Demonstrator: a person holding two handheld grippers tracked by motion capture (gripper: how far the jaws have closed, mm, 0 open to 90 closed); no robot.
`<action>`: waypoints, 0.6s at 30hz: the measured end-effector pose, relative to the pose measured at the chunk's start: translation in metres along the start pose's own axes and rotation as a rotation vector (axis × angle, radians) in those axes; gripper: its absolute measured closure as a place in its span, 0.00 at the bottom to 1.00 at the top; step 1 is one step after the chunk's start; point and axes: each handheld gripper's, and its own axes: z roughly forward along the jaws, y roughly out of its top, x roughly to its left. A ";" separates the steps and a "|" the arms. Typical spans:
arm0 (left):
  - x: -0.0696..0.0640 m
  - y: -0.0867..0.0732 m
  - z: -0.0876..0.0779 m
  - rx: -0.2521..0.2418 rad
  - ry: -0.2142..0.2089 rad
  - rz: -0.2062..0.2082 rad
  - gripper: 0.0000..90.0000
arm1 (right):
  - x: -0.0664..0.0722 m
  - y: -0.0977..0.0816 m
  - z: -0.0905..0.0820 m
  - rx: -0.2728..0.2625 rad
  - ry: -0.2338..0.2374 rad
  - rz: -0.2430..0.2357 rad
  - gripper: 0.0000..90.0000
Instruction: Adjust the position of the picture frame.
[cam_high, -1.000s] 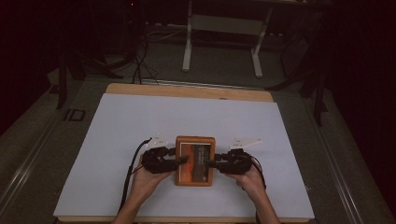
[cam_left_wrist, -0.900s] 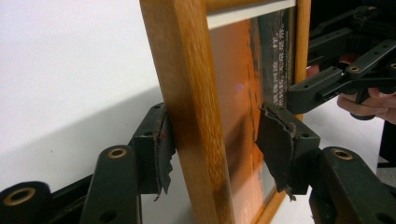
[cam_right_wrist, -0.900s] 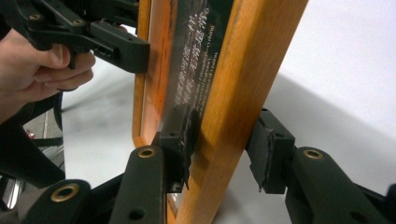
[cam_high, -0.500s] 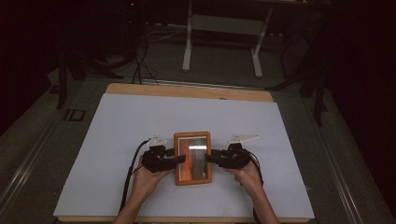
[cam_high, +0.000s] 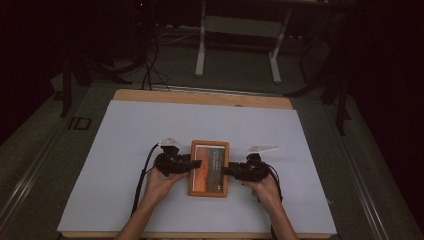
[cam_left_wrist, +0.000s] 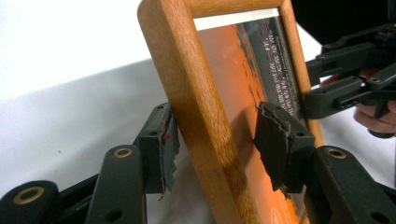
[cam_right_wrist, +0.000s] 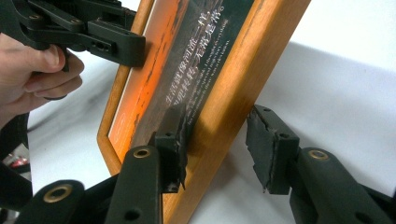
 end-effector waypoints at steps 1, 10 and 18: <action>0.001 0.001 0.001 0.010 0.005 0.002 0.56 | -0.002 -0.001 0.001 0.008 -0.002 0.013 0.64; 0.007 0.000 0.010 0.026 -0.006 -0.068 0.54 | -0.013 -0.003 0.006 0.019 0.031 0.096 0.63; 0.016 -0.003 0.017 0.041 -0.027 -0.145 0.54 | -0.018 -0.004 0.013 0.041 0.035 0.134 0.60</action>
